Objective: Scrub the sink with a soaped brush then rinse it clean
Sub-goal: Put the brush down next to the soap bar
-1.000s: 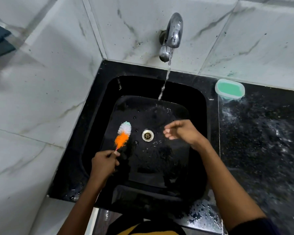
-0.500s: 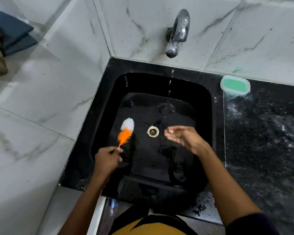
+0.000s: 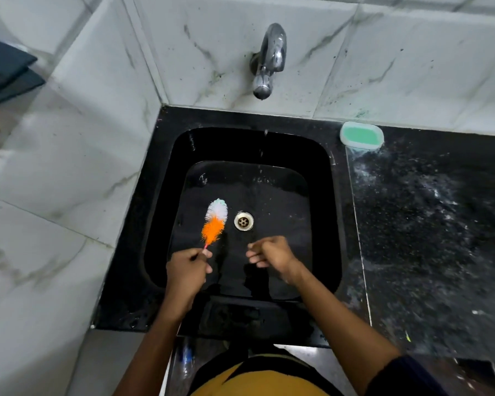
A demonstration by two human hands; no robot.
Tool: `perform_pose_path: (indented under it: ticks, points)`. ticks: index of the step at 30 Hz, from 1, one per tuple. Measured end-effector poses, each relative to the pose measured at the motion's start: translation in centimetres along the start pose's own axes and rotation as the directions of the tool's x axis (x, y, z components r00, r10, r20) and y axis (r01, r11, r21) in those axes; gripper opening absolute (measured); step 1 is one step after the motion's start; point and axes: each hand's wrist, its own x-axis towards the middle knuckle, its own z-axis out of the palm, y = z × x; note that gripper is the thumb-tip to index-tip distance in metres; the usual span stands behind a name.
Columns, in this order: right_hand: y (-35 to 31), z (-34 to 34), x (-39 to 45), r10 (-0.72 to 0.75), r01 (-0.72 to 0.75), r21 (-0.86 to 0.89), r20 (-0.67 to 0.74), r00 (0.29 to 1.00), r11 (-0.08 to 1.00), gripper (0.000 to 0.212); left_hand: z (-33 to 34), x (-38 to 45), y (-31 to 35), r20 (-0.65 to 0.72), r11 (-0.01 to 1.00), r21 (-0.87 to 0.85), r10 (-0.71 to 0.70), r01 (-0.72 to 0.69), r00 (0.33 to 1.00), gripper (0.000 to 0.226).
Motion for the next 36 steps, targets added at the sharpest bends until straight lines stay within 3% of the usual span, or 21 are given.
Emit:
perform_pose_path:
  ticks: [4, 6, 10, 14, 17, 22, 28, 30, 34, 36]
  points:
    - [-0.1, 2.1, -2.0, 0.01, -0.027, 0.092, 0.181, 0.984, 0.995, 0.028, 2.1, -1.1, 1.3, 0.055, 1.0, 0.0, 0.006, -0.006, 0.998, 0.028]
    - [-0.4, 2.6, -2.7, -0.037, 0.009, 0.146, 0.188, 0.982, 0.989, 0.021, 3.3, -1.6, 1.6, 0.12, 1.0, 0.005, 0.029, -0.03, 0.992, 0.028]
    - [-0.8, 1.9, -4.0, -0.135, 0.131, 0.21, 0.005, 0.991, 0.969, 0.017, 5.7, -2.2, 2.2, 0.191, 0.995, 0.008, 0.098, -0.101, 0.977, 0.031]
    - [-1.0, -0.9, -4.8, -0.142, 0.175, 0.249, -0.146, 0.979, 0.953, 0.017, 8.2, -2.7, 3.0, 0.211, 0.988, -0.043, 0.153, -0.147, 0.965, 0.012]
    - [-1.2, -3.3, -5.2, -0.174, 0.234, 0.239, -0.249, 0.953, 0.942, 0.018, 10.2, -3.1, 4.0, 0.202, 0.967, 0.04, 0.238, -0.251, 0.95, 0.011]
    - [-0.7, -8.3, -4.8, -0.22, 0.279, 0.123, -0.358, 0.908, 0.952, 0.019, 14.0, -4.6, 6.5, 0.257, 0.894, 0.222, 0.332, -0.39, 0.907, 0.011]
    - [-1.7, -16.9, -4.3, -0.291, 0.211, -0.214, -0.481, 0.827, 0.954, 0.026, 20.0, -5.7, 7.6, 0.424, 0.875, 0.142, 0.368, -0.463, 0.827, 0.013]
    - [-2.5, -19.6, -3.6, -0.332, 0.166, -0.338, -0.526, 0.783, 0.927, 0.024, 21.7, -6.2, 7.6, 0.467, 0.834, 0.18, 0.394, -0.522, 0.791, 0.027]
    - [-4.3, -22.7, -1.7, -0.354, 0.065, -0.461, -0.575, 0.737, 0.885, 0.019, 24.1, -7.0, 7.6, 0.657, 0.664, 0.281, 0.393, -0.693, 0.643, 0.068]
    - [-5.0, -23.7, -0.8, -0.361, 0.041, -0.496, -0.572, 0.736, 0.868, 0.018, 25.4, -7.1, 7.4, 0.689, 0.64, 0.298, 0.369, -0.708, 0.623, 0.075]
